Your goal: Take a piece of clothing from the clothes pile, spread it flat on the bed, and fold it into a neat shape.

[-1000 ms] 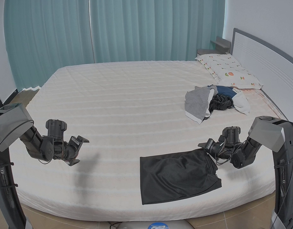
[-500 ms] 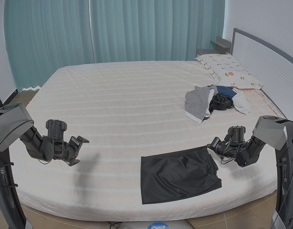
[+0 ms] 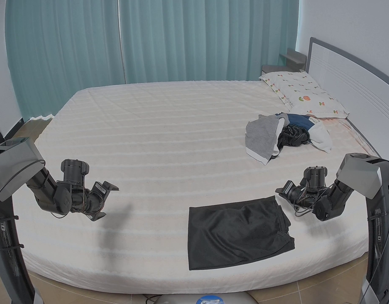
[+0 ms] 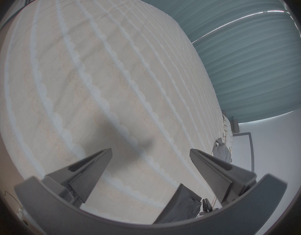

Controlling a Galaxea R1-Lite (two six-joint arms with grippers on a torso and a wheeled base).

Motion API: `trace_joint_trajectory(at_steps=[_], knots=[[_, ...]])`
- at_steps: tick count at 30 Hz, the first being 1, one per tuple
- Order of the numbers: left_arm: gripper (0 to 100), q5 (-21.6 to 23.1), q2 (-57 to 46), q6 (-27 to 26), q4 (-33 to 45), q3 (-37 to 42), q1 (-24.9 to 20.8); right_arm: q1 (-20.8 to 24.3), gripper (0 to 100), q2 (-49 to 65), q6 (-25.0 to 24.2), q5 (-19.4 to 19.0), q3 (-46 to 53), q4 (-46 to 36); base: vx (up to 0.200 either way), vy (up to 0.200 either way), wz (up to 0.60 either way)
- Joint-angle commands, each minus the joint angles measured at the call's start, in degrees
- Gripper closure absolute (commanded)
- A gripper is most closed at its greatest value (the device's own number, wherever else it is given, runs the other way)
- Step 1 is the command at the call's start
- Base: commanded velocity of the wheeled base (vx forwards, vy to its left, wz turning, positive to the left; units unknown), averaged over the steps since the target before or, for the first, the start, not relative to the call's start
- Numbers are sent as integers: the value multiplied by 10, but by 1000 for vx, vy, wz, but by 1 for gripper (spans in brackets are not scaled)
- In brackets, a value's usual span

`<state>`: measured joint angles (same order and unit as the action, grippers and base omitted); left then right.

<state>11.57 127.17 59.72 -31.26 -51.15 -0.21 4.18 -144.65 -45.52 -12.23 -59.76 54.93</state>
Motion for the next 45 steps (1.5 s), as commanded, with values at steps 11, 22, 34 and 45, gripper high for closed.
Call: trace_joint_trajectory(at_steps=[11,22,34,45], knots=[[0,-17,-3,0,1,21,-37,-4,0,100,48,-84,164,56,-109,0,0],[0,-20,-2,-2,0,27,-51,29,0,110,184,-38,225,68,-164,0,0],[0,-21,1,-5,0,26,-51,56,0,62,283,89,211,58,0,0,0],[0,-21,1,-5,0,27,-51,34,0,77,353,151,232,25,0,0,0]])
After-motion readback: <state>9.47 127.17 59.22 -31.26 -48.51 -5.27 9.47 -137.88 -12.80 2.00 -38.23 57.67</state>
